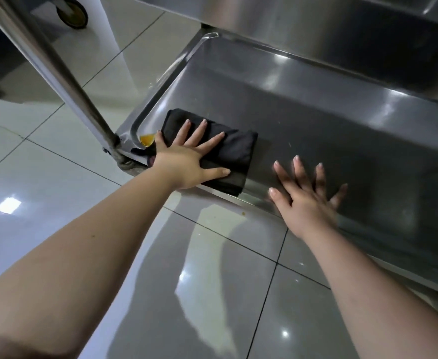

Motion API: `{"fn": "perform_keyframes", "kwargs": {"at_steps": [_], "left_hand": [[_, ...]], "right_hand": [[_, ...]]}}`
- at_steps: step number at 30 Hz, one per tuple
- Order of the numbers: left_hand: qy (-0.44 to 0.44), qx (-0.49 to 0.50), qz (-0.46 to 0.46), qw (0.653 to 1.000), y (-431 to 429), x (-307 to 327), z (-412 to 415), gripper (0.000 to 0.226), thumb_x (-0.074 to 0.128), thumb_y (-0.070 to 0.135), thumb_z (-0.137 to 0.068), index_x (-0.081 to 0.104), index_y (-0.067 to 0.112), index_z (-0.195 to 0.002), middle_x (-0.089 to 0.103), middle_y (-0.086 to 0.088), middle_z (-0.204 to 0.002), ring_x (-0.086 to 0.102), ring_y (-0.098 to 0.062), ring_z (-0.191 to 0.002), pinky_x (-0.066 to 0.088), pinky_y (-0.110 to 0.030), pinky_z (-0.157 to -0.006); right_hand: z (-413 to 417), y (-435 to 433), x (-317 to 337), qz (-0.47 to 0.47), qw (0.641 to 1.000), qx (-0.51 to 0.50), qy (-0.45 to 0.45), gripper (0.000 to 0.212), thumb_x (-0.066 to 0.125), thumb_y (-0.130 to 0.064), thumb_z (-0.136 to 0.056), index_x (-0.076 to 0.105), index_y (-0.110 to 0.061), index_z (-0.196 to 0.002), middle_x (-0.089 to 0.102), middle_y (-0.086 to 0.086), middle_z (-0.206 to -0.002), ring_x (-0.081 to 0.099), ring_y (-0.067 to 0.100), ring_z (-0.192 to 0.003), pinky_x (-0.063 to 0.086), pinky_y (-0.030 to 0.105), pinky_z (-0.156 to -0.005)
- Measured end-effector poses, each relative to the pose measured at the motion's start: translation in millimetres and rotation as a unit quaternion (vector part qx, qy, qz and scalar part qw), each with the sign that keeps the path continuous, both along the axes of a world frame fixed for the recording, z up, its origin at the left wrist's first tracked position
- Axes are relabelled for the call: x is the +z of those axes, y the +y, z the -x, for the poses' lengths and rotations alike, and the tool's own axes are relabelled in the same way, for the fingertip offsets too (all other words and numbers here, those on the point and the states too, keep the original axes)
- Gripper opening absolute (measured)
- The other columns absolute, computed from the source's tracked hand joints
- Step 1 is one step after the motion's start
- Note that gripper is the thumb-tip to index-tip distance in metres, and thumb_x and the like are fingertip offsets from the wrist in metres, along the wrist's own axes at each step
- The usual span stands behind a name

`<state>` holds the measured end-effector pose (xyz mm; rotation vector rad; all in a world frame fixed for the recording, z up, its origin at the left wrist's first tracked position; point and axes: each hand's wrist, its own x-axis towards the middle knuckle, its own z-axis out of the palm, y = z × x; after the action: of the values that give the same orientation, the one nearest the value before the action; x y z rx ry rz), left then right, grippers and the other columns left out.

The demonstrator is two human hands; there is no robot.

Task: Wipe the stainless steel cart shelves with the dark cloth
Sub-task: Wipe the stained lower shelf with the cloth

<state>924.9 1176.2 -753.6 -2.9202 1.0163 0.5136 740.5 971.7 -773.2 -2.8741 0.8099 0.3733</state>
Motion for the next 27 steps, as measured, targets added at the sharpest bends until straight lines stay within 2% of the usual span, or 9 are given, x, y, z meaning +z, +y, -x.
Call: {"fn": "perform_keyframes", "kwargs": {"at_steps": [4, 6, 9, 13, 20, 24, 27], "left_hand": [[-0.032, -0.008, 0.018, 0.999, -3.5, -5.9, 2.7, 0.083, 0.020, 0.093, -0.074, -0.009, 0.062, -0.145, -0.017, 0.015, -0.163, -0.016, -0.021, -0.151, -0.006, -0.070, -0.111], [-0.037, -0.005, 0.026, 0.999, -1.8, -6.3, 3.2, 0.083, 0.020, 0.093, -0.074, -0.009, 0.062, -0.145, -0.016, 0.014, -0.163, -0.015, -0.021, -0.151, -0.006, -0.070, -0.111], [-0.032, -0.004, 0.024, 0.999, -0.7, -4.2, 5.7, 0.081, 0.021, 0.092, -0.076, -0.008, 0.062, -0.146, -0.016, 0.015, -0.163, -0.015, -0.020, -0.151, -0.005, -0.070, -0.111], [-0.014, -0.007, 0.026, 1.000, 15.5, -0.9, -3.2, 0.078, 0.022, 0.090, -0.078, -0.006, 0.063, -0.146, -0.015, 0.017, -0.163, -0.015, -0.017, -0.151, -0.004, -0.069, -0.112], [0.026, -0.017, 0.019, 0.999, 35.5, 1.4, -37.7, 0.084, 0.021, 0.093, -0.070, -0.008, 0.064, -0.144, -0.018, 0.020, -0.161, -0.019, -0.015, -0.150, -0.012, -0.066, -0.113], [-0.014, -0.024, 0.036, 0.999, 11.5, -2.9, -71.2, 0.081, 0.023, 0.091, -0.075, -0.006, 0.063, -0.145, -0.014, 0.020, -0.162, -0.019, -0.014, -0.150, -0.015, -0.065, -0.113], [-0.055, -0.036, 0.030, 0.997, -11.7, -0.1, -94.4, 0.072, 0.017, 0.085, -0.084, -0.001, 0.060, -0.148, -0.009, 0.017, -0.164, -0.015, -0.016, -0.151, -0.016, -0.071, -0.108]], "right_hand": [[-15.9, 8.6, 5.8, -0.016, 0.998, -0.049, 0.043, 0.051, 0.012, -0.066, -0.096, -0.008, -0.066, -0.143, -0.028, -0.019, -0.158, -0.027, 0.033, -0.146, -0.020, 0.067, -0.109], [-40.5, 20.7, 12.1, -0.046, 0.995, -0.084, -0.001, 0.049, 0.014, -0.062, -0.099, 0.002, -0.062, -0.146, -0.022, -0.019, -0.160, -0.025, 0.038, -0.146, -0.018, 0.062, -0.112], [-71.0, 44.5, 13.7, -0.050, 0.995, -0.045, -0.076, 0.051, 0.017, -0.051, -0.104, 0.008, -0.048, -0.154, -0.014, -0.015, -0.163, -0.019, 0.033, -0.149, -0.009, 0.051, -0.120], [-75.4, 51.3, -1.2, -0.003, 0.999, -0.030, -0.041, 0.053, 0.011, -0.052, -0.103, -0.005, -0.048, -0.153, -0.011, -0.016, -0.163, -0.016, 0.032, -0.150, -0.008, 0.056, -0.119], [-77.3, 50.5, -4.9, 0.022, 1.000, 0.003, -0.012, 0.059, 0.013, -0.069, -0.095, -0.006, -0.056, -0.149, -0.018, -0.011, -0.163, -0.021, 0.040, -0.147, -0.015, 0.063, -0.113], [-76.8, 48.9, -6.3, 0.028, 0.999, 0.010, -0.022, 0.060, 0.014, -0.069, -0.094, -0.007, -0.057, -0.149, -0.017, -0.009, -0.164, -0.021, 0.041, -0.147, -0.014, 0.066, -0.112], [-76.2, 49.4, -7.4, 0.035, 0.999, 0.009, -0.027, 0.059, 0.015, -0.068, -0.095, -0.007, -0.057, -0.148, -0.016, -0.008, -0.164, -0.019, 0.041, -0.147, -0.013, 0.068, -0.111]]}}
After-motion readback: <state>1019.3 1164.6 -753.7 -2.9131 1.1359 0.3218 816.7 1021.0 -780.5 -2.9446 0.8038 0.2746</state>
